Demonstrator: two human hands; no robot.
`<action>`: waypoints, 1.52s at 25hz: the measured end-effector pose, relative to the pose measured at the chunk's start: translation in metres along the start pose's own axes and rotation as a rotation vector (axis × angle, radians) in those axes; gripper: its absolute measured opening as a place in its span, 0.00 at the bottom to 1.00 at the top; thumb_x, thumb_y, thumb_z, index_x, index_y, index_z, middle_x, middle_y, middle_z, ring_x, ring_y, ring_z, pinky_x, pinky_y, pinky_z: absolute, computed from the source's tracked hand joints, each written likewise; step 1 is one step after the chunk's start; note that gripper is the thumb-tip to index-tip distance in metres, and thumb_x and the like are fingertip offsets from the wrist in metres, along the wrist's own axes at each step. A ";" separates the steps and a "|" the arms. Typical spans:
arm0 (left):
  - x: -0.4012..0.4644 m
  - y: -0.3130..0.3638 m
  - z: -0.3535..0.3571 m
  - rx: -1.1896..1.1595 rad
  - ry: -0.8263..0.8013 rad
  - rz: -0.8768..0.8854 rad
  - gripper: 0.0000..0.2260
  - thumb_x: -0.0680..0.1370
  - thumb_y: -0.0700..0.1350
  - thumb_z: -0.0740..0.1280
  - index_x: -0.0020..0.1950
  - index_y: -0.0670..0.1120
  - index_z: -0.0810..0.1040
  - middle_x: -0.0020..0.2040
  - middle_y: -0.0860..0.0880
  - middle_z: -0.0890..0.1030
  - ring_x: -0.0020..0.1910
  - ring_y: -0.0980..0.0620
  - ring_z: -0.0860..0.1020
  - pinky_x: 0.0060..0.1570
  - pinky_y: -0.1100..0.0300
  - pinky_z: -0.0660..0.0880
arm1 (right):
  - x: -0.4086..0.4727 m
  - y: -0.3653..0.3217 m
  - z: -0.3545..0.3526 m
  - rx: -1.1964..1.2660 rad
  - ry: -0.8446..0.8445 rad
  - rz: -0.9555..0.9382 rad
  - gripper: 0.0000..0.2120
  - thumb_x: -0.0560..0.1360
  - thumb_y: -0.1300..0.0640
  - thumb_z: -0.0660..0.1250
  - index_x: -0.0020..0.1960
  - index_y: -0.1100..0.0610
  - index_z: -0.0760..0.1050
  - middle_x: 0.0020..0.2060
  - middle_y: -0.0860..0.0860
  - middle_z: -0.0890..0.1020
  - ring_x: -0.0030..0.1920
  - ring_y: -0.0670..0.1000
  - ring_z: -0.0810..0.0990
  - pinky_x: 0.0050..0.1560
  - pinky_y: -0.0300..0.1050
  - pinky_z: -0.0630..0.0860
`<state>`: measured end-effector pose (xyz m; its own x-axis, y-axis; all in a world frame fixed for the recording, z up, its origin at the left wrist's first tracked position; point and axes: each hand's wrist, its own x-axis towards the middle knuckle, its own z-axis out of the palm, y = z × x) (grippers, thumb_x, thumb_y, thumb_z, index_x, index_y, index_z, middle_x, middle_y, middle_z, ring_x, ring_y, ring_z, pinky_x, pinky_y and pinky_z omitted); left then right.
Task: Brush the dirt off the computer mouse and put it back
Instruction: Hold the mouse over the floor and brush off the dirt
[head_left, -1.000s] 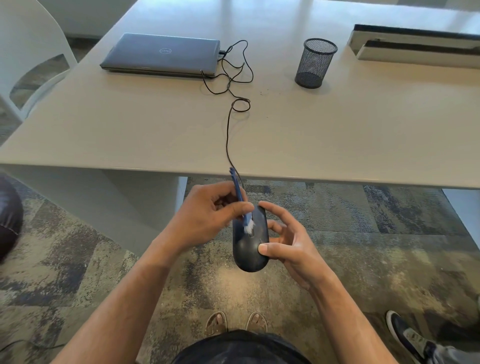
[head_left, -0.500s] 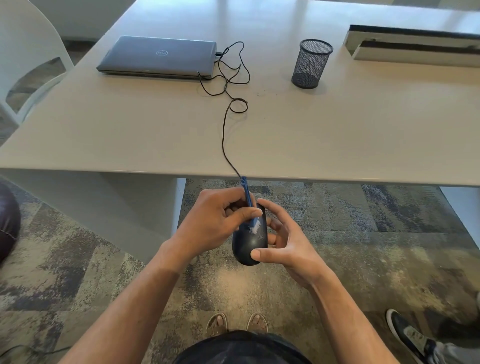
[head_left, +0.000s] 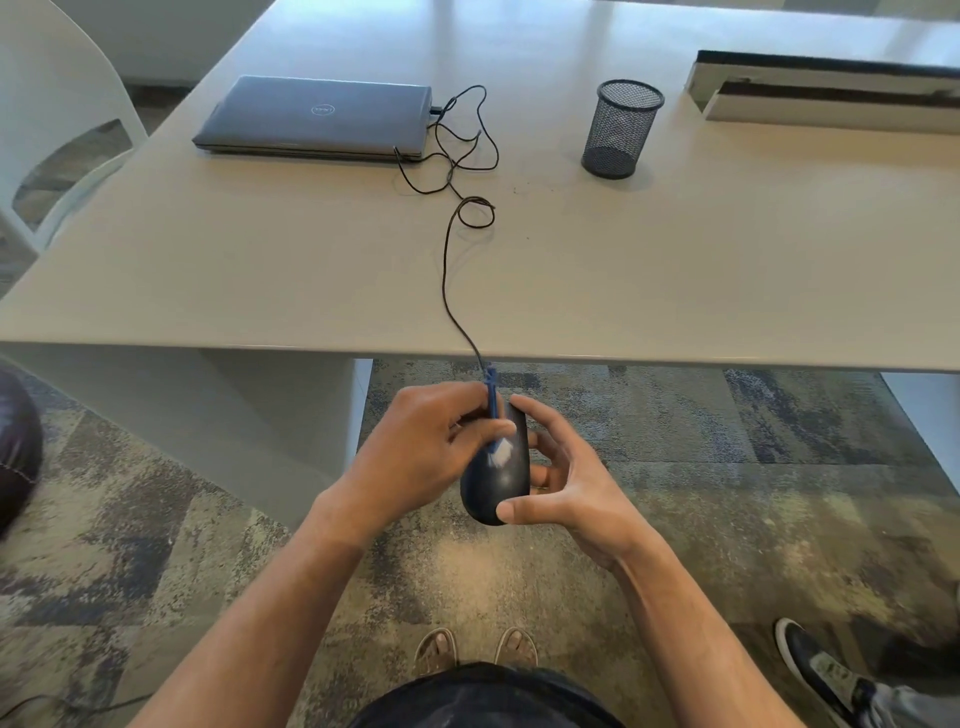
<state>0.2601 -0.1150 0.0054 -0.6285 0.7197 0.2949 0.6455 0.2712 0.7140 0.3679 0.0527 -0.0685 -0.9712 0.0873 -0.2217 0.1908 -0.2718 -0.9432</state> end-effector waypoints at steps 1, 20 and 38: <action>0.001 -0.001 -0.001 0.047 0.055 0.015 0.06 0.77 0.43 0.73 0.46 0.40 0.82 0.37 0.48 0.82 0.34 0.50 0.79 0.38 0.50 0.77 | 0.000 0.000 0.000 -0.001 0.004 -0.004 0.49 0.60 0.69 0.82 0.74 0.43 0.69 0.66 0.58 0.78 0.58 0.63 0.84 0.57 0.66 0.81; 0.008 0.012 0.006 -0.158 -0.160 -0.051 0.05 0.77 0.51 0.70 0.47 0.51 0.83 0.40 0.55 0.84 0.39 0.55 0.82 0.42 0.58 0.78 | -0.001 0.002 -0.005 -0.008 0.008 -0.005 0.49 0.59 0.67 0.83 0.73 0.41 0.69 0.65 0.54 0.80 0.57 0.59 0.85 0.54 0.57 0.83; 0.005 -0.001 0.004 -0.199 0.008 -0.161 0.01 0.76 0.45 0.74 0.47 0.49 0.84 0.38 0.54 0.84 0.38 0.55 0.82 0.40 0.61 0.78 | 0.001 0.000 -0.010 0.046 -0.010 0.000 0.49 0.58 0.68 0.82 0.73 0.43 0.70 0.65 0.58 0.78 0.55 0.64 0.85 0.52 0.61 0.83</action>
<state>0.2581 -0.1096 0.0037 -0.7202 0.6721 0.1717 0.4393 0.2504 0.8627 0.3685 0.0621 -0.0712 -0.9727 0.0775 -0.2186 0.1840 -0.3157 -0.9308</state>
